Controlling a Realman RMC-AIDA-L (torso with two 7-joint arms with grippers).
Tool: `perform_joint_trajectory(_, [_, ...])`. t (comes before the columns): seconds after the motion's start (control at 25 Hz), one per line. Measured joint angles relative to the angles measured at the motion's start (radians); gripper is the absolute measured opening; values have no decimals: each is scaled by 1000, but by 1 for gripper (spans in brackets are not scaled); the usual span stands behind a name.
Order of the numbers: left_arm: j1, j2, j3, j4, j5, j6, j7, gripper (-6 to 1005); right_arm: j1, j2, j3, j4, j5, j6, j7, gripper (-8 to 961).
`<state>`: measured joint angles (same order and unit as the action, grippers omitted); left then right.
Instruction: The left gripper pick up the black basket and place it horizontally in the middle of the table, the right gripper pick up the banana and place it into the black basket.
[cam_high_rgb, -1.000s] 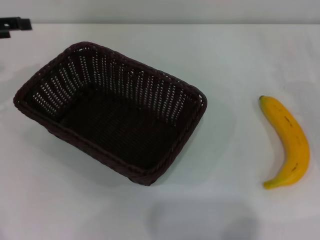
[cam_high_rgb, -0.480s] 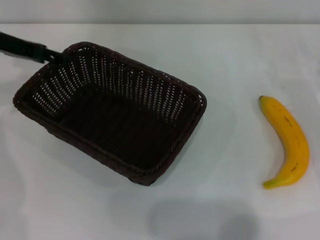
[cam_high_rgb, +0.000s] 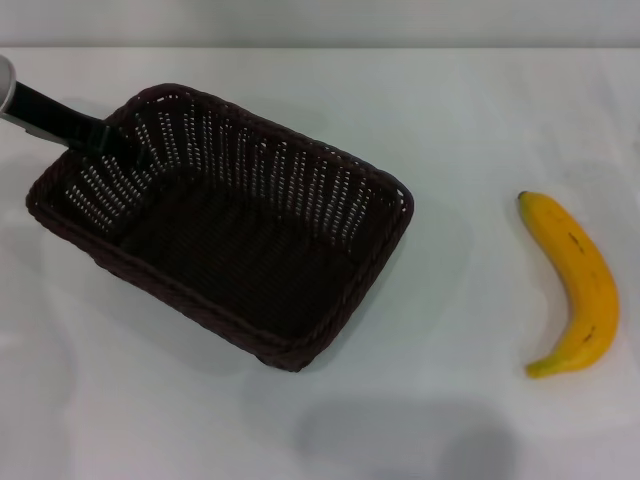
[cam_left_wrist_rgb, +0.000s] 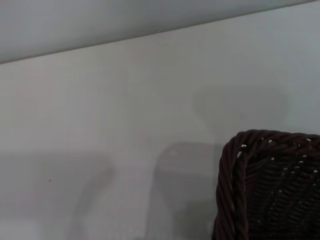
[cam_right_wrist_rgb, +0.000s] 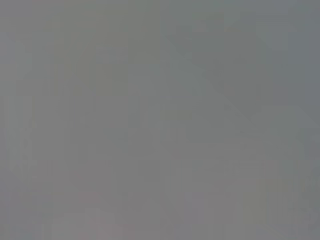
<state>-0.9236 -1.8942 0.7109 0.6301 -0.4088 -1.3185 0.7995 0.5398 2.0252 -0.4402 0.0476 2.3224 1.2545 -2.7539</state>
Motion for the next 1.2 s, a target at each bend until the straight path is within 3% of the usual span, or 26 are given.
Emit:
perform_joint_trajectory(0.12, [-2, 4, 0, 3, 3, -9, -10, 773, 0, 0, 0, 0, 0, 0, 0, 857])
perform_joint_trajectory(0.36, [-3, 20, -3, 5, -1, -63, -33, 545, -10, -2, 7, 0, 1, 0, 0, 857])
perform_joint_trajectory(0.6, [2, 21, -6, -1, -1, -99, -56, 365, -13, -2, 16, 0, 2, -1, 0, 857])
perform_joint_trajectory(0.76, [9, 29, -60, 2, -17, -140, -56, 246, -21, -3, 16, 0, 2, -2, 0, 857])
perform_joint_trajectory(0.88, [33, 45, -113, 3, -84, -187, -52, 158, -28, -3, 15, -1, 2, -2, 0, 857])
perform_joint_trajectory(1.0, [57, 55, -125, 7, -155, -216, -53, 159, -41, -3, 16, -4, 2, -4, 0, 857])
perform_joint_trajectory(1.04, [104, 68, -128, 9, -274, -235, -57, 159, -44, -3, 18, -6, 2, -6, 0, 857])
perform_joint_trajectory(1.12, [156, 82, -128, 9, -390, -240, -61, 159, -51, -4, 26, -7, 2, -11, 0, 857])
perform_joint_trajectory(1.2, [178, 87, -128, 7, -431, -240, -65, 164, -56, -5, 41, -7, 2, -16, 0, 857])
